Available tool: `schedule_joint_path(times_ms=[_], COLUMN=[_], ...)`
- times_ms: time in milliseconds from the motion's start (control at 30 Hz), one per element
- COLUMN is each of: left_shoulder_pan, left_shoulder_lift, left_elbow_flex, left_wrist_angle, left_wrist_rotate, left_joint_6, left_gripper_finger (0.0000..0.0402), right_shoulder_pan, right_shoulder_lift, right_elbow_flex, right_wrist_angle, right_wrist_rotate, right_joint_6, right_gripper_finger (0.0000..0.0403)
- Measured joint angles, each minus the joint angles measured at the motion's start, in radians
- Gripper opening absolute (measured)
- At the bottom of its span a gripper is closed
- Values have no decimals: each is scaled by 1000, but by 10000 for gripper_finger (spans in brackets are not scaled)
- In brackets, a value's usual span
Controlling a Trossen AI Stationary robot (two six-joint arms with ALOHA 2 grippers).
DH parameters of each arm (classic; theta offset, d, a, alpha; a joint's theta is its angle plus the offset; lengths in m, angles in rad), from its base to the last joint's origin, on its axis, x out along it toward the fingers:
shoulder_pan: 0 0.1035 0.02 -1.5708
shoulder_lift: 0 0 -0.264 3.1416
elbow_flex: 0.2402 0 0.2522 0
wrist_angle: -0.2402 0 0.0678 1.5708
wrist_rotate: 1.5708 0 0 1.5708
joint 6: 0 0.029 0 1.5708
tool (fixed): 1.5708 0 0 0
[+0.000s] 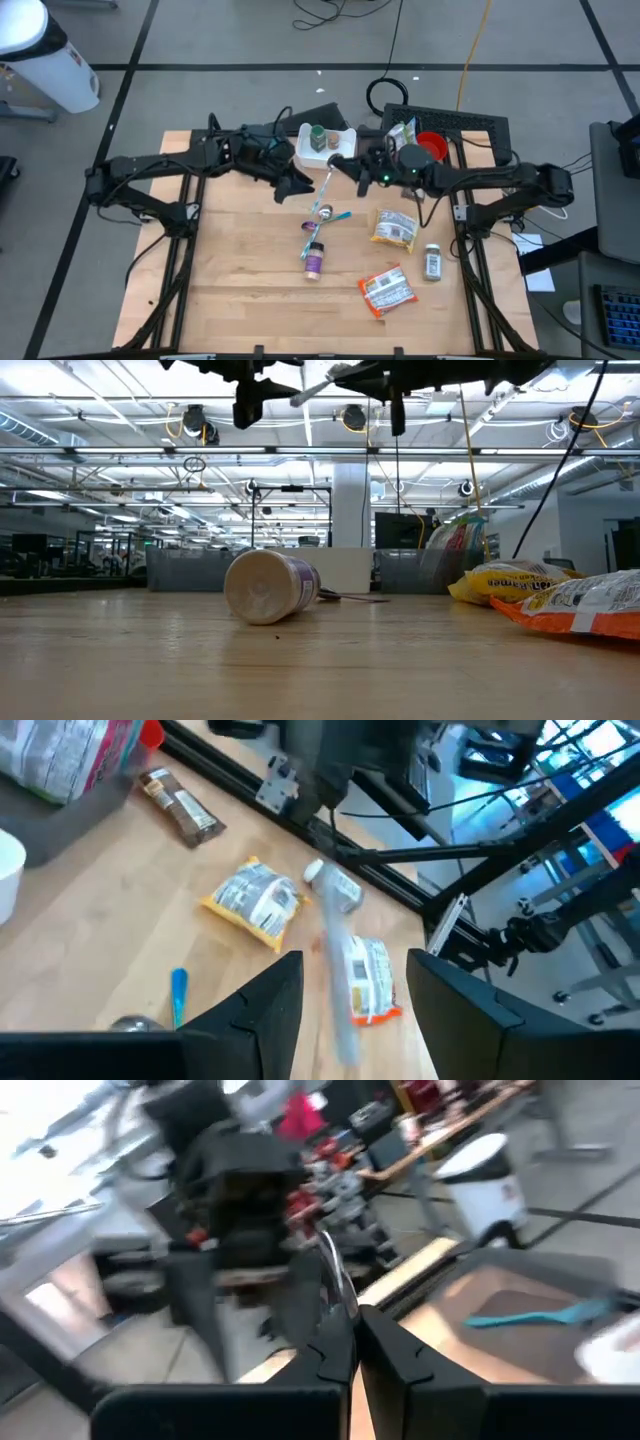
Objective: Pick & Place Food Item
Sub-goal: Put the left blue patterned spoon into the left black bin
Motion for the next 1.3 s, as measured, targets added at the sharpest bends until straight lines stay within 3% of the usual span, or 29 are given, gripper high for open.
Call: schedule_joint_path(times_ms=[133, 400, 667, 1000, 1300], left_shoulder_pan=[-56, -186, -272, -252, -250], left_shoulder_lift=[0, -1, 40, 267, 373], left_elbow_flex=[0, 0, 96, 400, 539], left_wrist_angle=[40, 61, -60, -412, -523], left_wrist_rotate=[-127, -605, -873, -923, -999], left_joint_6=[25, 200, 376, 382, 382], left_gripper_finger=[186, 156, 130, 127, 127], right_shoulder_pan=[-10, -13, -27, -33, -21], right_shoulder_lift=[-14, -10, 5, 12, 10], right_elbow_flex=[-1, -1, -1, -1, -1], right_wrist_angle=[-23, -26, 11, 72, 84], right_wrist_rotate=[61, 220, 281, 300, 304], right_joint_6=[47, 115, 192, 156, 157], right_gripper_finger=[0, 0, 0, 0, 0])
